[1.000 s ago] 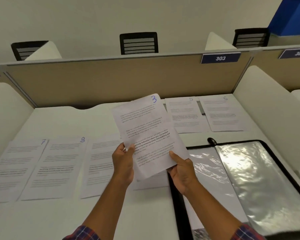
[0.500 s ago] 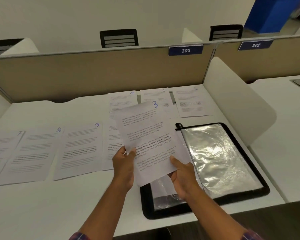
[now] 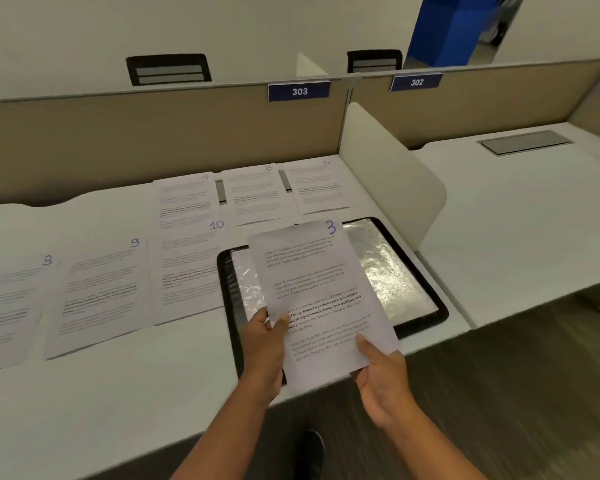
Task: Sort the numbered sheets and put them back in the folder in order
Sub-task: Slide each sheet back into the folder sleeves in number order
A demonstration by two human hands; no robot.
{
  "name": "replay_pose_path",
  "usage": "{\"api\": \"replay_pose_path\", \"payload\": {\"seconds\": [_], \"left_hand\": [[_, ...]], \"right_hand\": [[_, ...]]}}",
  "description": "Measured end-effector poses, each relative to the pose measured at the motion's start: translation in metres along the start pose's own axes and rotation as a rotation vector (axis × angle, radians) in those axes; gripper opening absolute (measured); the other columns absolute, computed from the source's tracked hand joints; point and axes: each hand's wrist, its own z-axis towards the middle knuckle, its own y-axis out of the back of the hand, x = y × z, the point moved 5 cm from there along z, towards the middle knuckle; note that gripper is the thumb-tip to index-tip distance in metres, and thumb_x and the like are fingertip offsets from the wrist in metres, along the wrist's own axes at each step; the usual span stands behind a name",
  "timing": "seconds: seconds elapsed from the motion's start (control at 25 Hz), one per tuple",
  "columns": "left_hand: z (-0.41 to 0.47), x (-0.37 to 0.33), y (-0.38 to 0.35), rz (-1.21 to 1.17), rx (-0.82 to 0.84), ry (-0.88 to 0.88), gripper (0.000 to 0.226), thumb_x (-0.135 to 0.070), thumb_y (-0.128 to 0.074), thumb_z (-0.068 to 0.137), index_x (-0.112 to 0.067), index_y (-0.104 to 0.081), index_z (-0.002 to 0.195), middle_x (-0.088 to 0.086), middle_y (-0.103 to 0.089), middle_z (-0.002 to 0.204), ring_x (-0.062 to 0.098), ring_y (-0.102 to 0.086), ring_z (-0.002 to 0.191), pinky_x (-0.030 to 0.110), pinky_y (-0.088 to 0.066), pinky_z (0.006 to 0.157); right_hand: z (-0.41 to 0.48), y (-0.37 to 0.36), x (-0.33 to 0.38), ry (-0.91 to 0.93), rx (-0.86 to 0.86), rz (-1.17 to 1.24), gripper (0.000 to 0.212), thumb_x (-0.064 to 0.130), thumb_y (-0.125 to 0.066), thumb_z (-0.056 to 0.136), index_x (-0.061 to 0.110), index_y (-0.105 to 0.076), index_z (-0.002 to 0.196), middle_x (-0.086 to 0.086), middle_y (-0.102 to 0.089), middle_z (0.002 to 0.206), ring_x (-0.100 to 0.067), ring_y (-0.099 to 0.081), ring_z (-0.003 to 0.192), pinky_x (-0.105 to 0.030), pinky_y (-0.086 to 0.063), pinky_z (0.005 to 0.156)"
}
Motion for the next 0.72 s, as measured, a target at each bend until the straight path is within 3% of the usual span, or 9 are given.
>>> {"api": "replay_pose_path", "payload": {"seconds": [0.16, 0.36, 0.52, 0.64, 0.72], "left_hand": [[-0.022, 0.031, -0.032, 0.105, 0.038, 0.016, 0.021, -0.019, -0.065, 0.102, -0.032, -0.067, 0.118, -0.006, -0.076, 0.113, 0.02, -0.076, 0.1, 0.051, -0.063, 0.087], [-0.03, 0.053, -0.073, 0.172, 0.074, 0.023, 0.02, -0.017, -0.065, 0.102, -0.029, -0.067, 0.118, -0.007, -0.076, 0.113, 0.018, -0.075, 0.102, 0.048, -0.063, 0.088], [-0.022, 0.06, -0.108, 0.196, -0.002, -0.016, 0.015, -0.028, -0.057, 0.107, -0.025, -0.069, 0.114, -0.009, -0.078, 0.103, 0.013, -0.075, 0.096, 0.037, -0.062, 0.079], [-0.004, 0.061, -0.127, 0.216, -0.107, -0.068, 0.022, -0.031, -0.05, 0.109, -0.024, -0.071, 0.109, -0.007, -0.077, 0.105, 0.017, -0.071, 0.105, 0.045, -0.061, 0.09], [0.011, 0.059, -0.137, 0.388, -0.131, -0.176, 0.019, -0.024, -0.053, 0.107, -0.023, -0.071, 0.111, -0.006, -0.073, 0.11, 0.016, -0.068, 0.105, 0.033, -0.06, 0.087]], "right_hand": [[-0.012, 0.047, 0.022, 0.031, -0.038, 0.02, 0.031, 0.002, -0.063, 0.099, 0.015, -0.065, 0.127, -0.009, -0.077, 0.116, -0.024, -0.075, 0.106, -0.033, -0.063, 0.078], [0.0, 0.088, 0.045, 0.035, -0.096, 0.009, 0.029, 0.005, -0.064, 0.099, 0.015, -0.065, 0.126, -0.012, -0.077, 0.117, -0.03, -0.072, 0.113, -0.053, -0.056, 0.102], [0.024, 0.124, 0.076, 0.007, -0.111, -0.006, 0.025, 0.003, -0.064, 0.1, 0.014, -0.066, 0.122, -0.014, -0.075, 0.119, -0.03, -0.071, 0.112, -0.054, -0.055, 0.103], [0.047, 0.157, 0.102, -0.027, -0.114, -0.021, 0.024, 0.002, -0.063, 0.099, 0.016, -0.065, 0.119, -0.014, -0.074, 0.119, -0.032, -0.07, 0.113, -0.057, -0.054, 0.104], [0.06, 0.178, 0.115, -0.052, -0.102, -0.027, 0.024, 0.002, -0.063, 0.099, 0.015, -0.066, 0.118, -0.015, -0.074, 0.119, -0.034, -0.069, 0.115, -0.06, -0.052, 0.106]]}}
